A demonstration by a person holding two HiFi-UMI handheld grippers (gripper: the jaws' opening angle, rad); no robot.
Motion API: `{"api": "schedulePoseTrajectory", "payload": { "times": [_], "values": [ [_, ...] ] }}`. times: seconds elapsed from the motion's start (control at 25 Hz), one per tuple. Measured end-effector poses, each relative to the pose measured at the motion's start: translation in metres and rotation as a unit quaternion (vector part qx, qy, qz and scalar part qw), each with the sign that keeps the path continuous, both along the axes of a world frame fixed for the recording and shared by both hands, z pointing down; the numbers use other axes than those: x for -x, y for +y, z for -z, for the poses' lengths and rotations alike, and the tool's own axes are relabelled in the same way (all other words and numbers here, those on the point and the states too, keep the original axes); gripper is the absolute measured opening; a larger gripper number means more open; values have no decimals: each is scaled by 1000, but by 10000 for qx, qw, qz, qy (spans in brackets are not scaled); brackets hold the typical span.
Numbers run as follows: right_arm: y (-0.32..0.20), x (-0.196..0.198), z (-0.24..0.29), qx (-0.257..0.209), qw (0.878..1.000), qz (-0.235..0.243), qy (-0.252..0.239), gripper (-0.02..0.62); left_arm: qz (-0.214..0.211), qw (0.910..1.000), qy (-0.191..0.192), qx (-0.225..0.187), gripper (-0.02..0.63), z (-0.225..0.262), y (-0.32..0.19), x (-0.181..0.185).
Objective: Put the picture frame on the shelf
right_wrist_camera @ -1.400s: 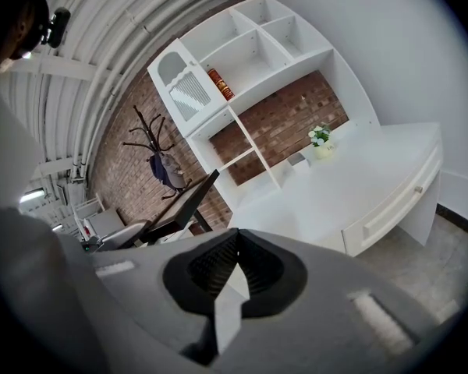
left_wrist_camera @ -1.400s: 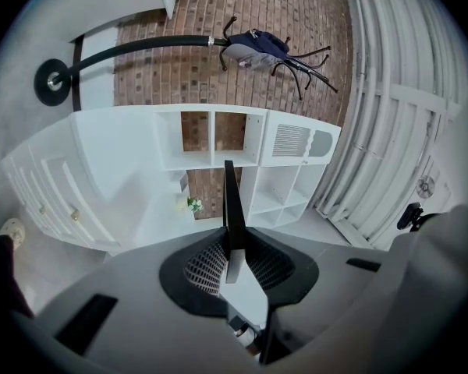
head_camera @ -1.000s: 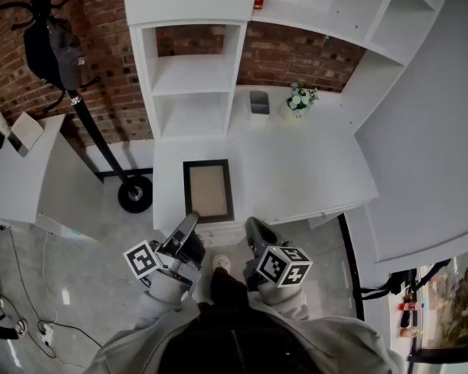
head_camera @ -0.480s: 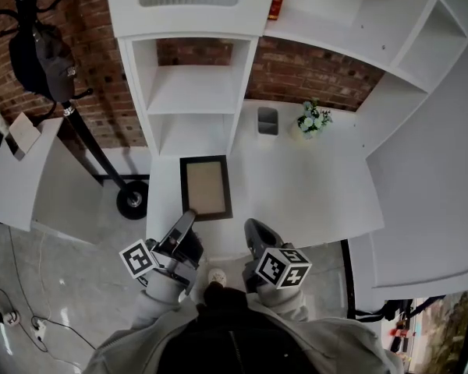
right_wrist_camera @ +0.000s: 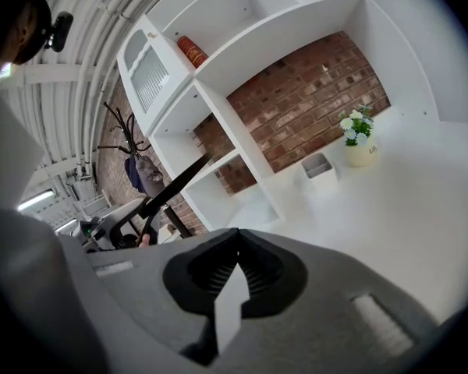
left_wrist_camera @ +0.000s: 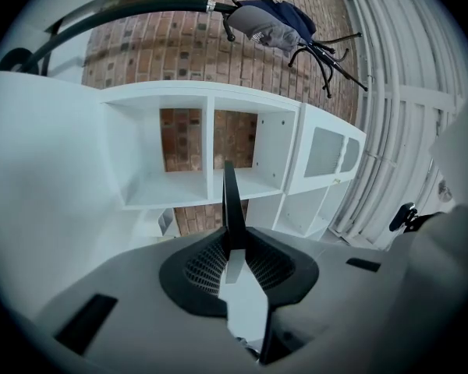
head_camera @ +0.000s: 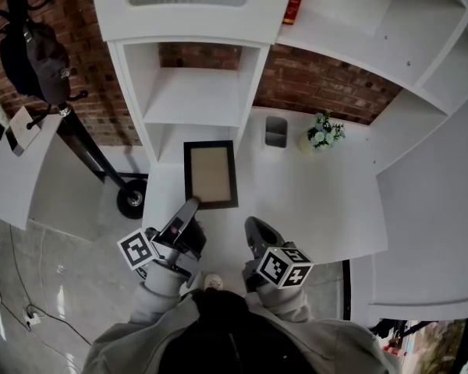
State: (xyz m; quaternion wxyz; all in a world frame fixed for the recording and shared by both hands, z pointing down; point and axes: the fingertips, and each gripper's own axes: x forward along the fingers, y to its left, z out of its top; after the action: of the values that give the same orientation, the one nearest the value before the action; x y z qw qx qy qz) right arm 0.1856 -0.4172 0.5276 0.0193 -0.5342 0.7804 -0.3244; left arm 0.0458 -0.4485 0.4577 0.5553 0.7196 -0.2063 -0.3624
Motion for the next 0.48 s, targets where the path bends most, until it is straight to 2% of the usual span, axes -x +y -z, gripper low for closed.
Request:
{"api": "schedulePoseTrajectory", "payload": {
  "times": [0.24,0.48],
  "values": [
    [-11,3,8,-8,9999,114,-67,-2,127,9999,-5,-53,71,19,-24,0],
    [-20,-2,18,29,10000,-6,-72,-2,174,9998,-89,-54,71,38,-54,2]
  ]
}}
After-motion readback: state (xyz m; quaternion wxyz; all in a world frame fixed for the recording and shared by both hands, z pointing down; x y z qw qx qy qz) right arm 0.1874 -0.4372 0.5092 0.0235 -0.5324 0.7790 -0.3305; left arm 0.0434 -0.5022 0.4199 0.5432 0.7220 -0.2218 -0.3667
